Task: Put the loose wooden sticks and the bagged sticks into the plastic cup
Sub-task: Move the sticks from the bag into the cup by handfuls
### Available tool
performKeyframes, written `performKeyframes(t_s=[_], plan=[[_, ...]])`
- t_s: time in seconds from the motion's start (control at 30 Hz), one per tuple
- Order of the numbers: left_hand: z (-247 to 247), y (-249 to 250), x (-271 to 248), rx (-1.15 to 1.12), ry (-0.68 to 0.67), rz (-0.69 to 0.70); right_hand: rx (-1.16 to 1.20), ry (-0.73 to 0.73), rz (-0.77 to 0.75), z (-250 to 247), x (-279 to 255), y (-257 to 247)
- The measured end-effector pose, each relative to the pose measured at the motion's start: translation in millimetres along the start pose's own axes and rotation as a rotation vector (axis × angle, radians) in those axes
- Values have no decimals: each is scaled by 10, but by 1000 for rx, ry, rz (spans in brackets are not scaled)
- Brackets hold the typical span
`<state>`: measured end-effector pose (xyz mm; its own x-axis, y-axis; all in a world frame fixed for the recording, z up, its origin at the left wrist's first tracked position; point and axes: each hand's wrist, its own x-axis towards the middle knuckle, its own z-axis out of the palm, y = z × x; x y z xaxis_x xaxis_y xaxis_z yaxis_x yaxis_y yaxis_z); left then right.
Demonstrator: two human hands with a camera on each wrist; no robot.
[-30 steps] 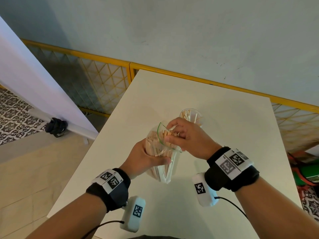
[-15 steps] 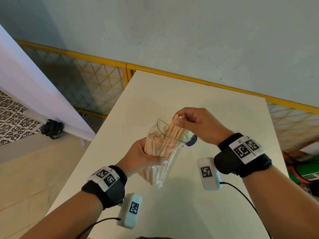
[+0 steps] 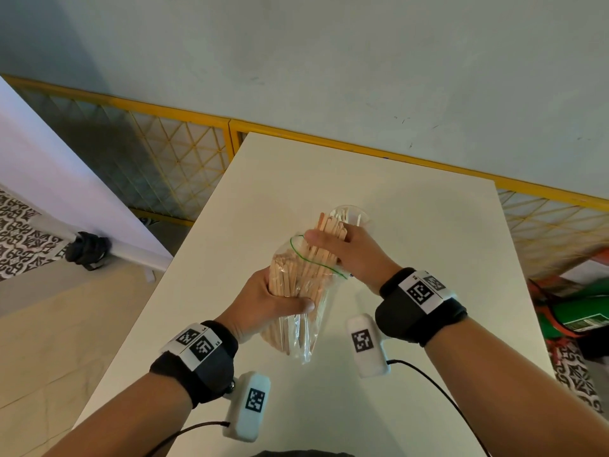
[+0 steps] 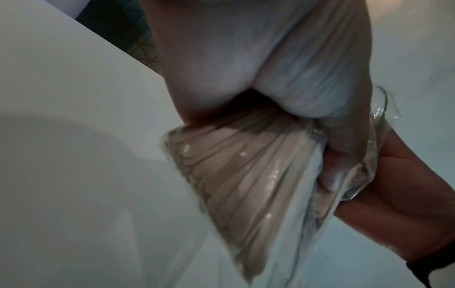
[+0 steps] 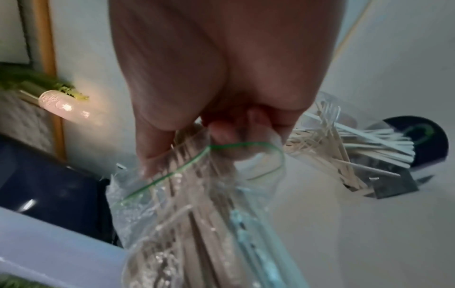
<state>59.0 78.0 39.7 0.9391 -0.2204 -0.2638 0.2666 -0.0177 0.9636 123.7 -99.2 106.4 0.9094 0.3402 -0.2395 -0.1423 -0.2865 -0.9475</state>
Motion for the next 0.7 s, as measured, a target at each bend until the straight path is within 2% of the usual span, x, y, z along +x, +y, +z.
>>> performKeyframes(t_s=[0.2,0.37,0.57,0.7], plan=[[25,25,38,-29,-14,-36,-66,124,-99,-54,12,-7],[41,-55,27,-18,-1,-45,-26,334,-110,-288,105,-96],[61,-25,81,1,7,-11,-39,308,-123,-502,182,-285],[33,20,158,14,32,15,-1,370,-162,-591,241,-409]])
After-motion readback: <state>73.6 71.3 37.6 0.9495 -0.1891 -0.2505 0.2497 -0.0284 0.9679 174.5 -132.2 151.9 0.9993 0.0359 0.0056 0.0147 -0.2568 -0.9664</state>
